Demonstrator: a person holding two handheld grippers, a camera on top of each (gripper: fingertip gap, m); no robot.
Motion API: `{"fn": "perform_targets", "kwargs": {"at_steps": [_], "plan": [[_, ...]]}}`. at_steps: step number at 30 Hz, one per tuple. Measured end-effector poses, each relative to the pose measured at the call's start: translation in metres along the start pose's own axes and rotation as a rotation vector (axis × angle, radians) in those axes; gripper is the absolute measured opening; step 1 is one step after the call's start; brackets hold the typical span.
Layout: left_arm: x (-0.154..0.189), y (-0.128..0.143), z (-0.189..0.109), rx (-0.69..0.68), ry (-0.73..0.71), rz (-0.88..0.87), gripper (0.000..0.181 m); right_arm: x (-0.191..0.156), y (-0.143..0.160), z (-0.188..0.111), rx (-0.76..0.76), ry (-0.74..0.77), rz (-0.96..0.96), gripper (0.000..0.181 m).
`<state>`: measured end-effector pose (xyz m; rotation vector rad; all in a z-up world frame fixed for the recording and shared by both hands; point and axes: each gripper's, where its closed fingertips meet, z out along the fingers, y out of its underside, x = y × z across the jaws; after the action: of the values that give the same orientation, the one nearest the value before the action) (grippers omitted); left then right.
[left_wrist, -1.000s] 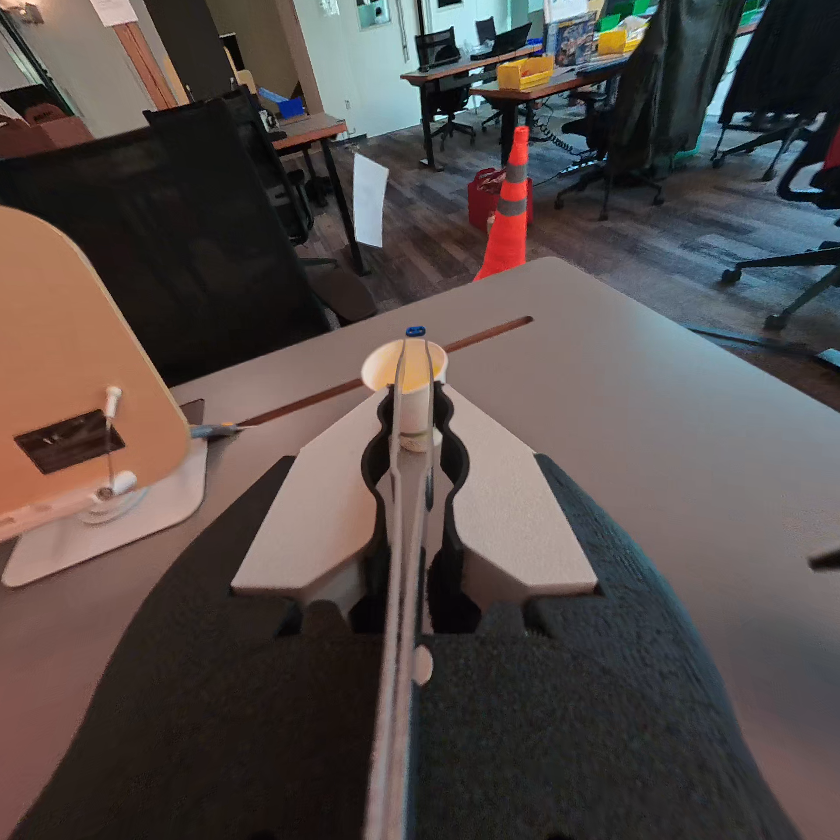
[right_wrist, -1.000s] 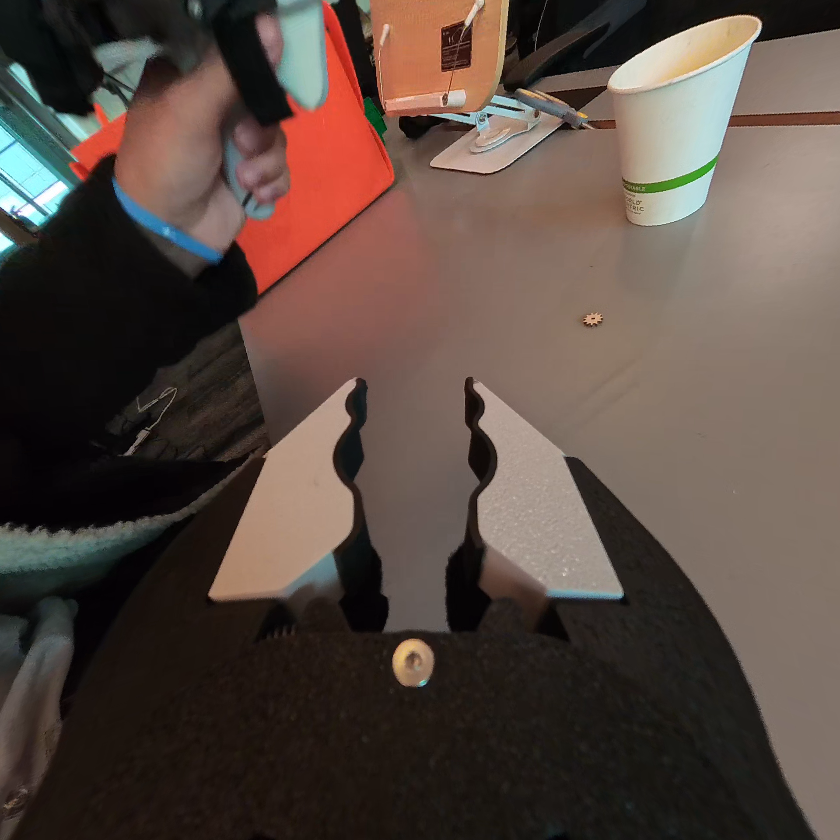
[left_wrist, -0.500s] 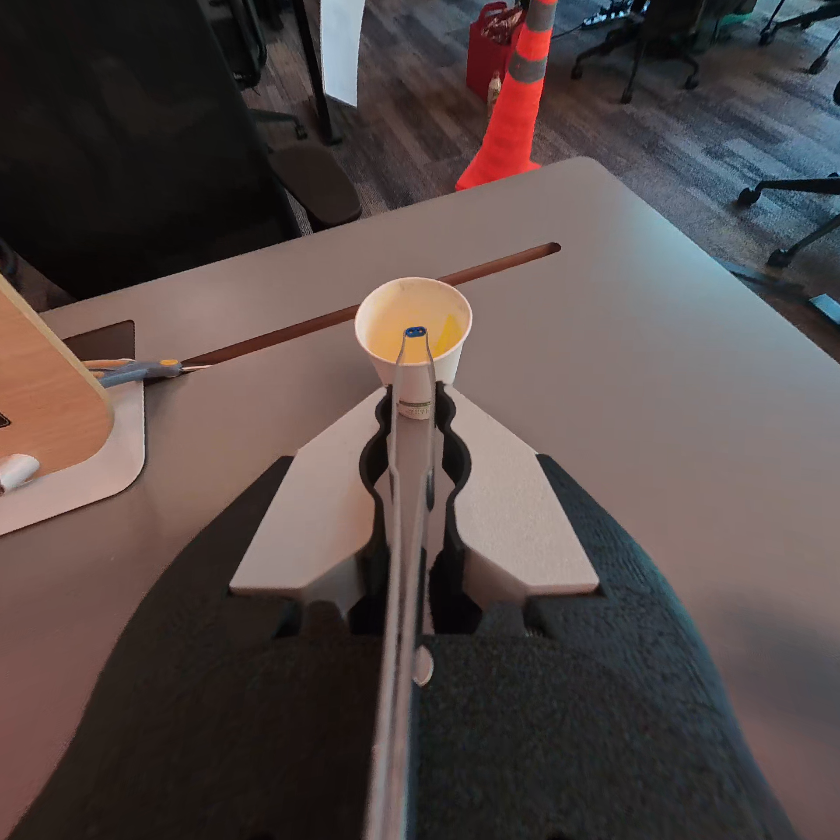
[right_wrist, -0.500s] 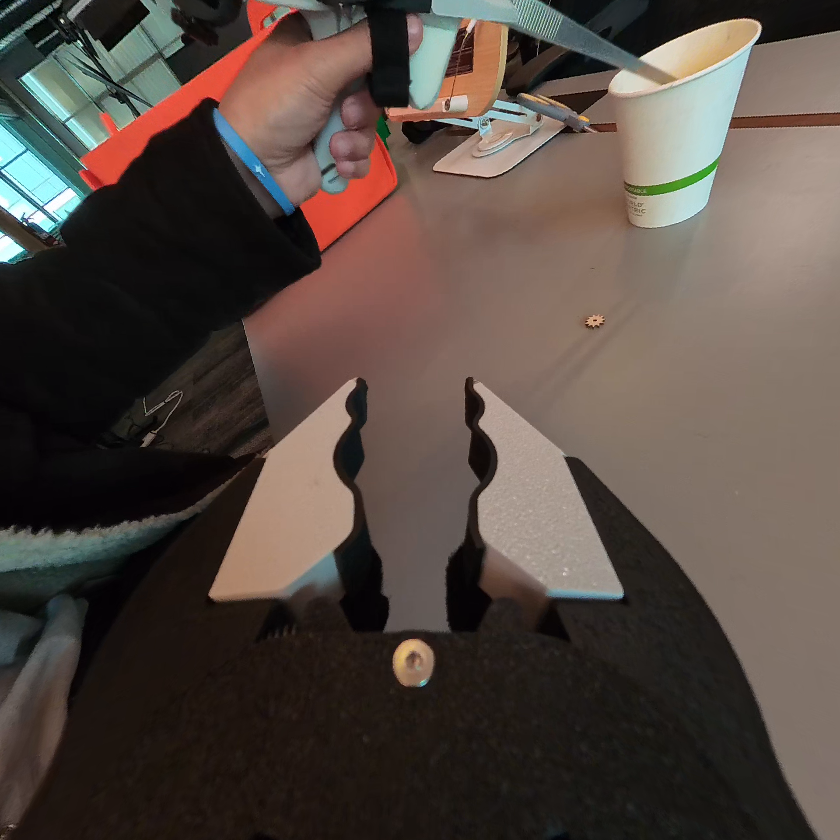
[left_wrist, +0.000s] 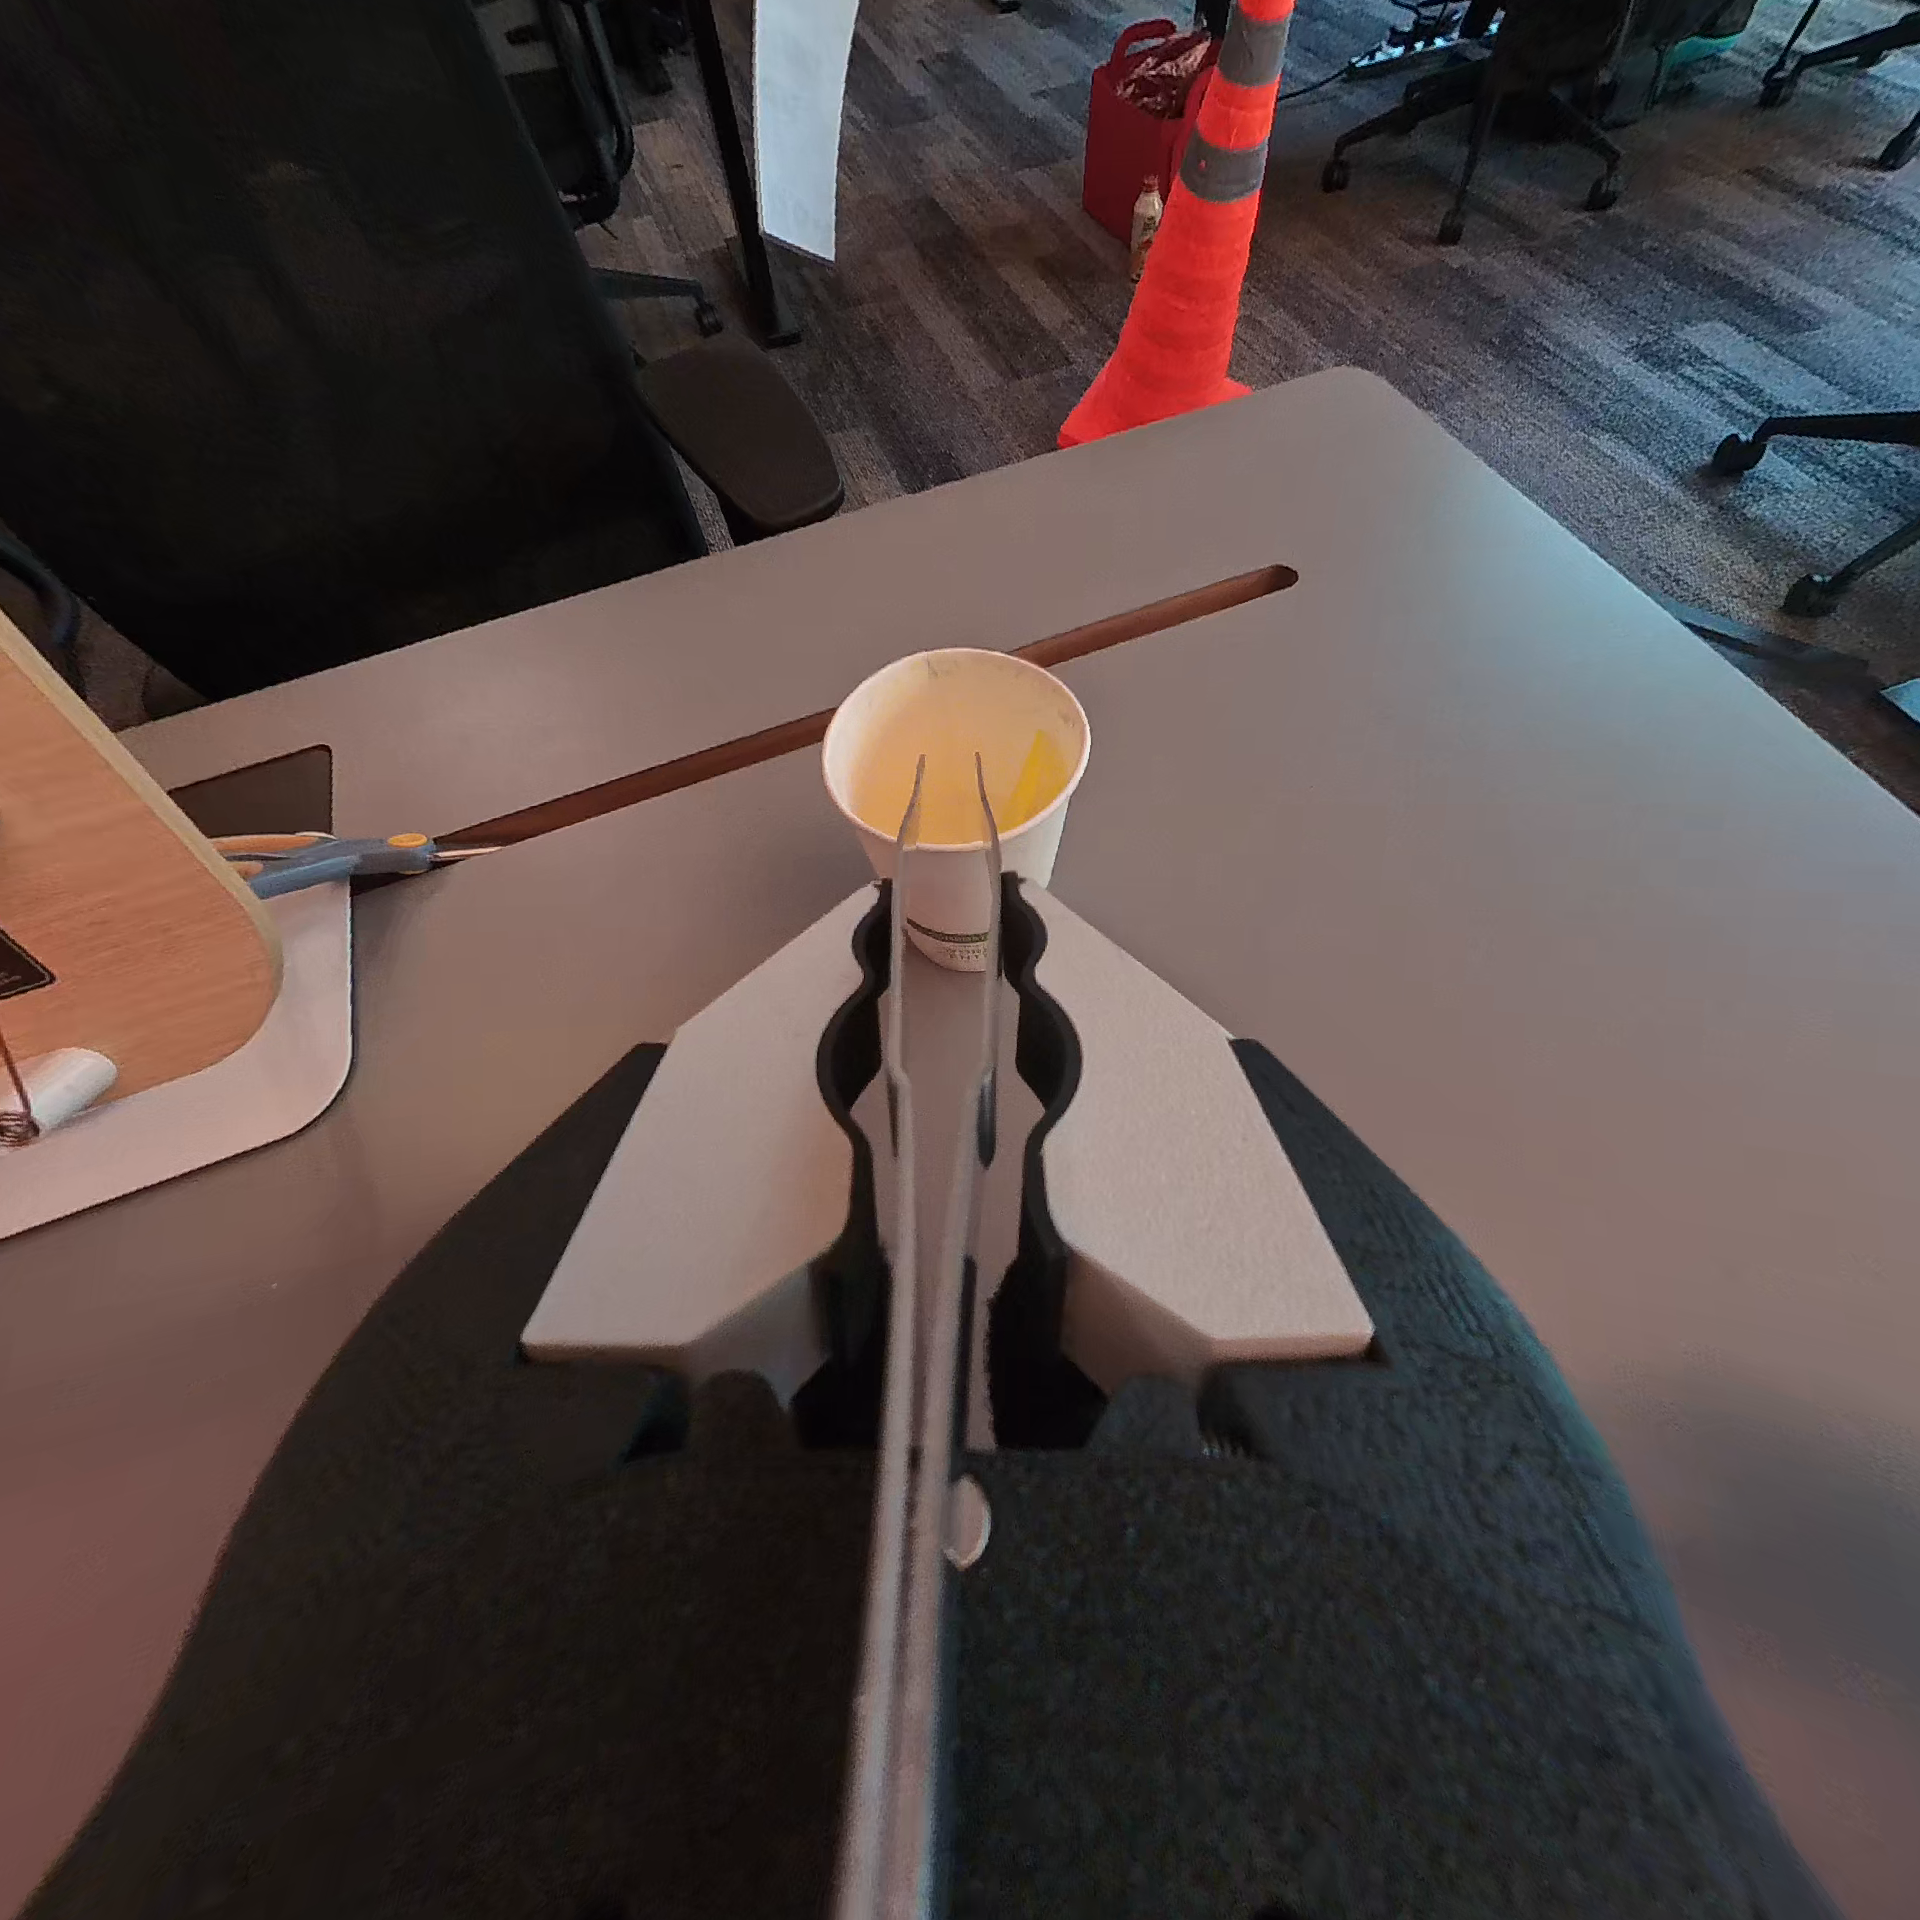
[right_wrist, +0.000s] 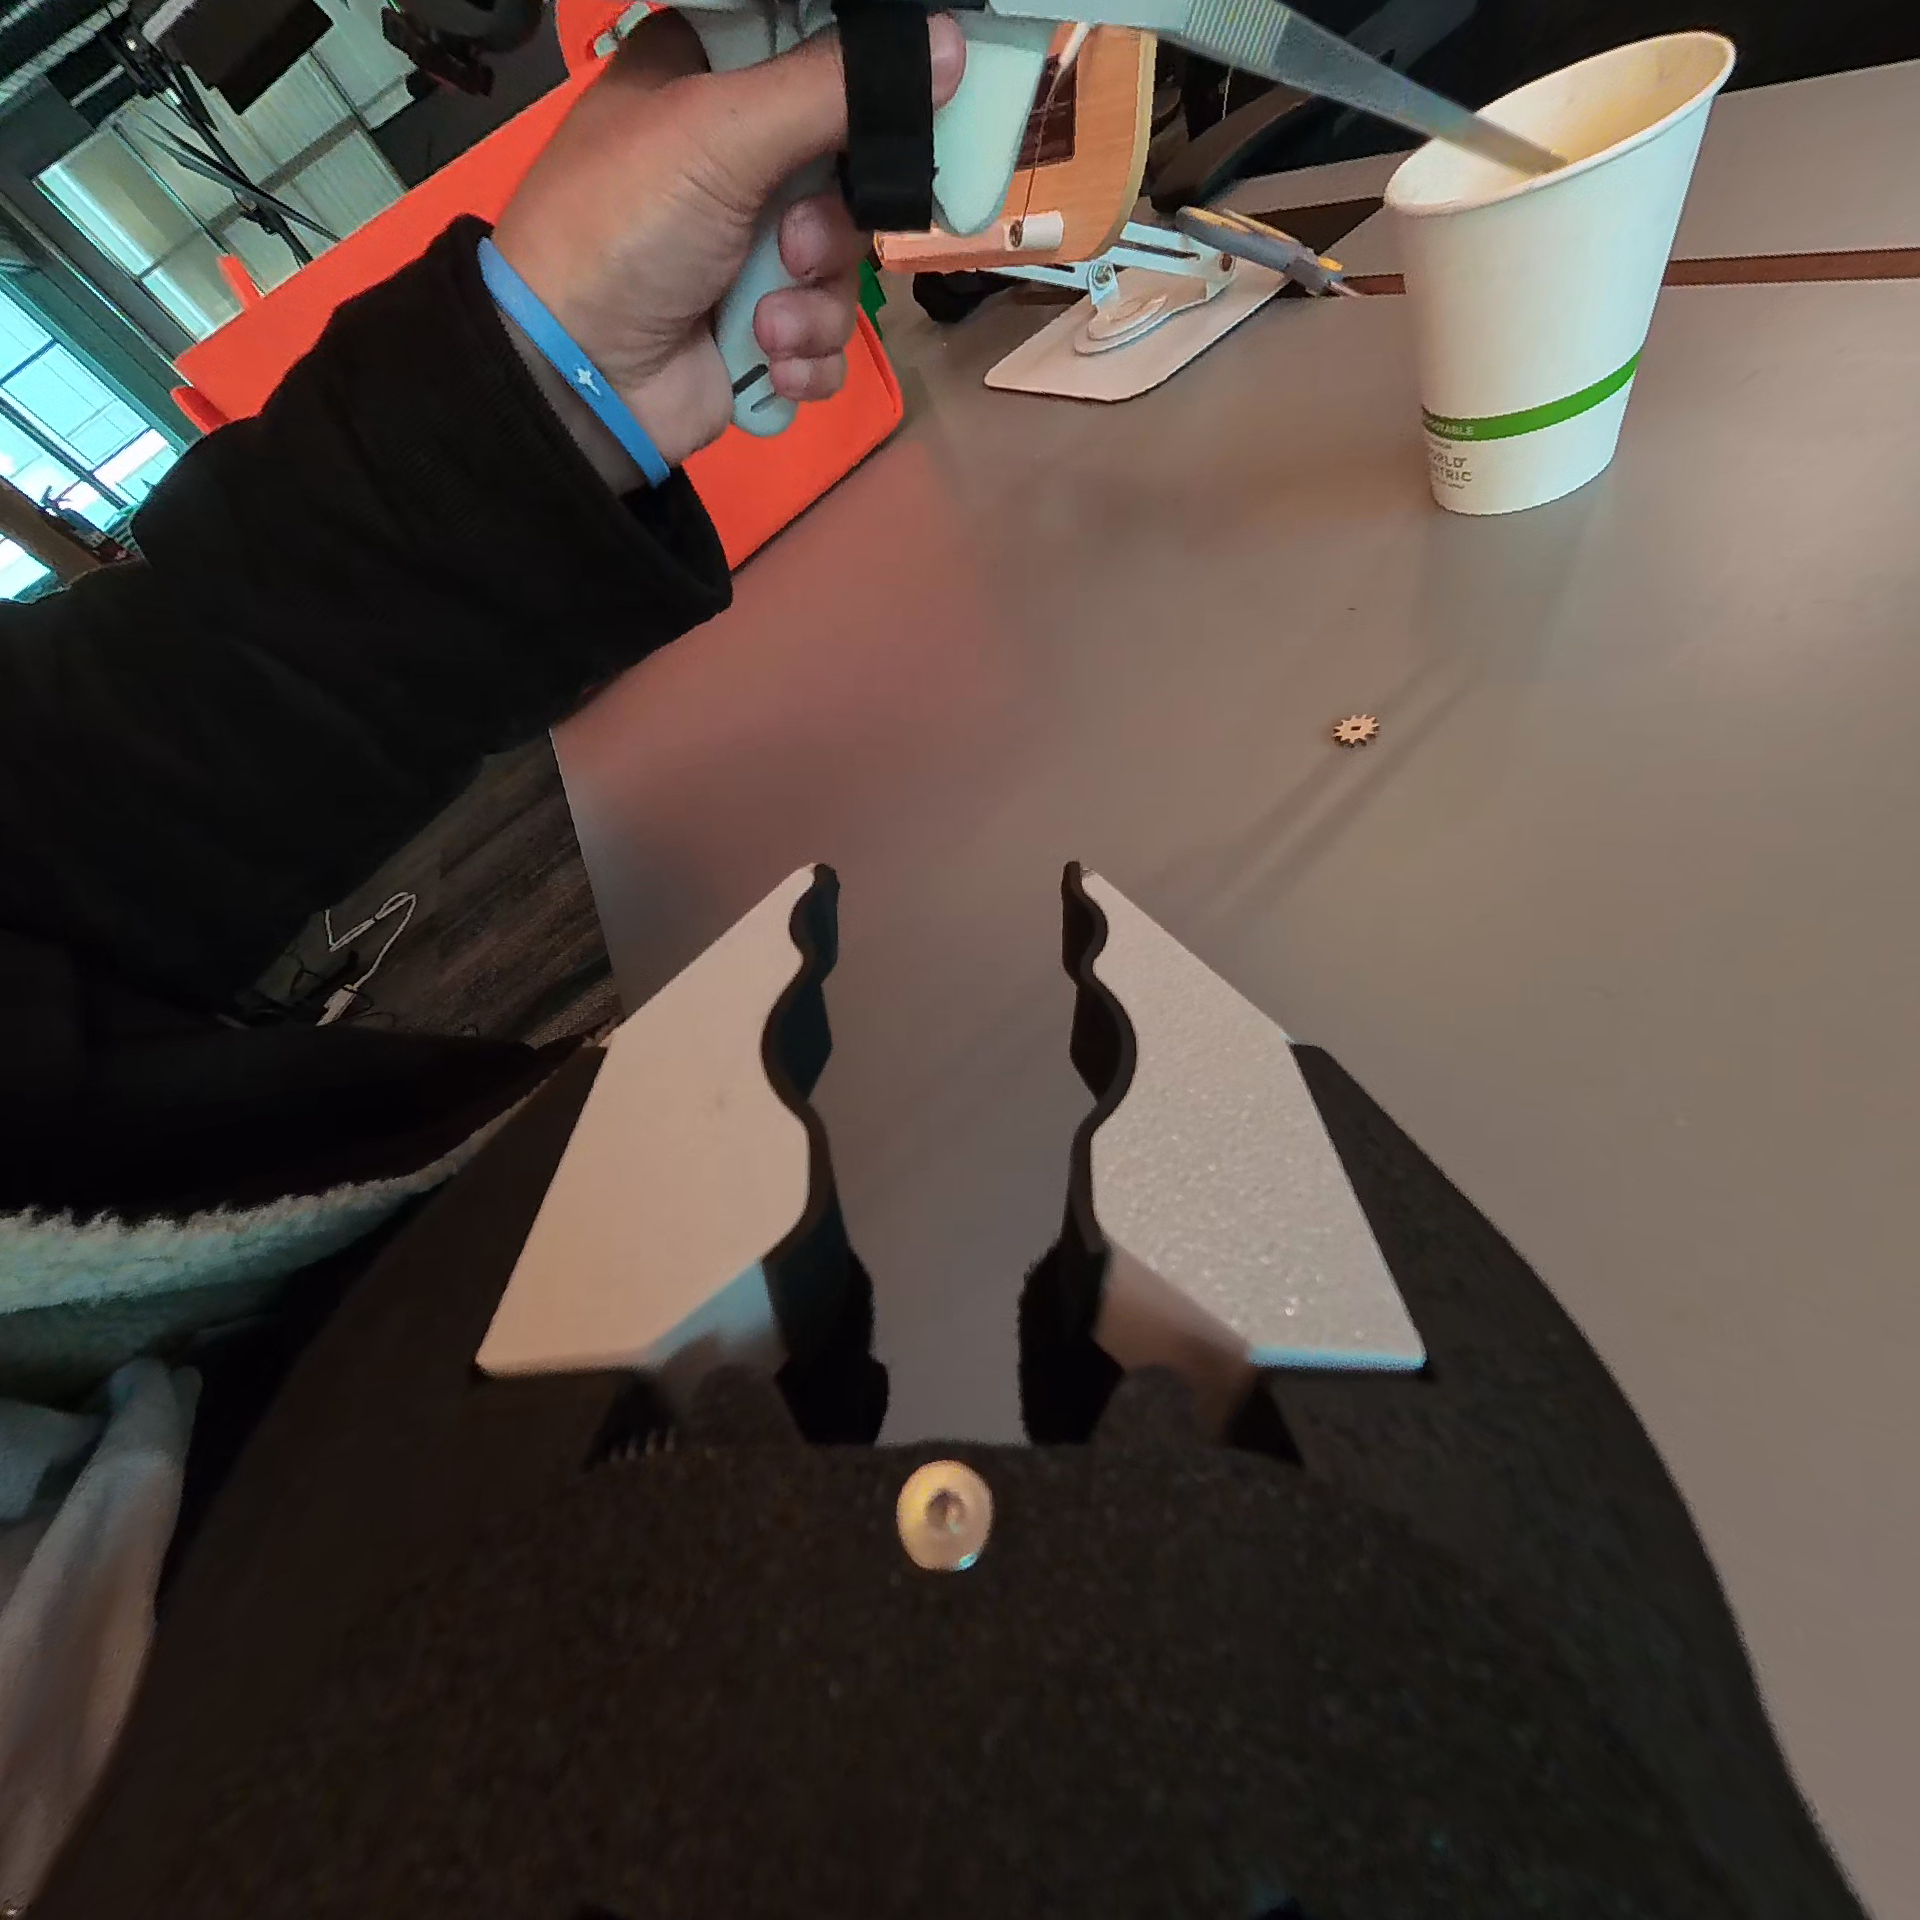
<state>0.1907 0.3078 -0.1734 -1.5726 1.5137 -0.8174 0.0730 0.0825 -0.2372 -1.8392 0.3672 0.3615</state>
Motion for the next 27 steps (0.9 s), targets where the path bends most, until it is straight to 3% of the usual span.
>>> {"fn": "perform_targets", "kwargs": {"at_steps": [5, 10, 12, 15, 19, 27], "plan": [[0.001, -0.014, -0.012, 0.047, -0.005, -0.001, 0.019, 0.000, -0.002, -0.001, 0.008, 0.001, 0.002, 0.042], [0.020, -0.019, -0.057, 0.175, 0.029, -0.012, 0.019, 0.001, -0.003, -0.002, 0.012, 0.005, -0.003, 0.042], [0.037, 0.000, -0.075, 0.203, 0.063, -0.036, 0.019, 0.002, -0.004, -0.003, 0.017, 0.012, -0.005, 0.042], [0.063, 0.050, -0.091, 0.169, 0.083, -0.044, 0.020, 0.003, -0.003, -0.002, 0.013, 0.020, -0.015, 0.042], [0.091, 0.105, -0.092, 0.110, 0.112, 0.042, 0.020, 0.001, -0.001, 0.000, 0.000, 0.023, -0.031, 0.043], [0.095, 0.135, -0.071, 0.019, 0.119, 0.003, 0.020, -0.002, 0.003, 0.002, -0.018, 0.029, -0.057, 0.042]]}}
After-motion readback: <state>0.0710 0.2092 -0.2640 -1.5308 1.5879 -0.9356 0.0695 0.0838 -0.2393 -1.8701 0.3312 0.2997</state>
